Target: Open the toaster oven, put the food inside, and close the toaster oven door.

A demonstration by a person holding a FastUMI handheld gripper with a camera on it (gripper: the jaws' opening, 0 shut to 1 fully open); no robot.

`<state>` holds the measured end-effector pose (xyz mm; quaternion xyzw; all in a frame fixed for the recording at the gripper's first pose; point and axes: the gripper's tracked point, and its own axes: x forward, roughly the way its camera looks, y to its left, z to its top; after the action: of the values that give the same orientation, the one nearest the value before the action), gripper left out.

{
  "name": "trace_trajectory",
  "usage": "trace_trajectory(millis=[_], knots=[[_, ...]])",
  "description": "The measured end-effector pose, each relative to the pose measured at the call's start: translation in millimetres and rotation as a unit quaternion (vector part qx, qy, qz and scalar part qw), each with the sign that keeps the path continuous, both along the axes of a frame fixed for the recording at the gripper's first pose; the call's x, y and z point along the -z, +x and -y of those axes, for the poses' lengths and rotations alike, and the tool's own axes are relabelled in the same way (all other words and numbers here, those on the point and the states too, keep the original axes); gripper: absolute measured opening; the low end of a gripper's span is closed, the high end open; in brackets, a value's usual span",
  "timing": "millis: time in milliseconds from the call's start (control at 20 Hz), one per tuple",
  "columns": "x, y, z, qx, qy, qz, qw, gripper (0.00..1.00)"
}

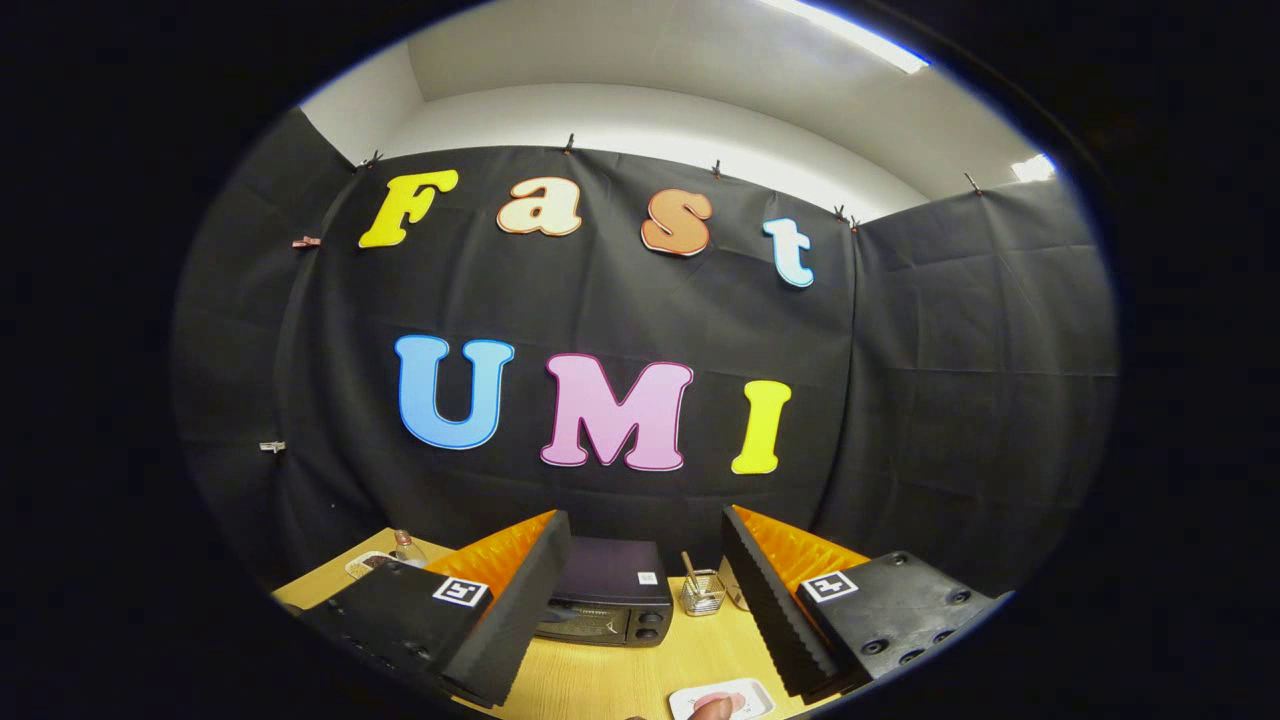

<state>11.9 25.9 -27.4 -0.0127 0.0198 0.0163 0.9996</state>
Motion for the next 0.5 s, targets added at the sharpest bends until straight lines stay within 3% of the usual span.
trace_trajectory(millis=[500], knots=[[98.3,49.7,-61.3,-0.052,0.009,-0.095,0.994,0.98]])
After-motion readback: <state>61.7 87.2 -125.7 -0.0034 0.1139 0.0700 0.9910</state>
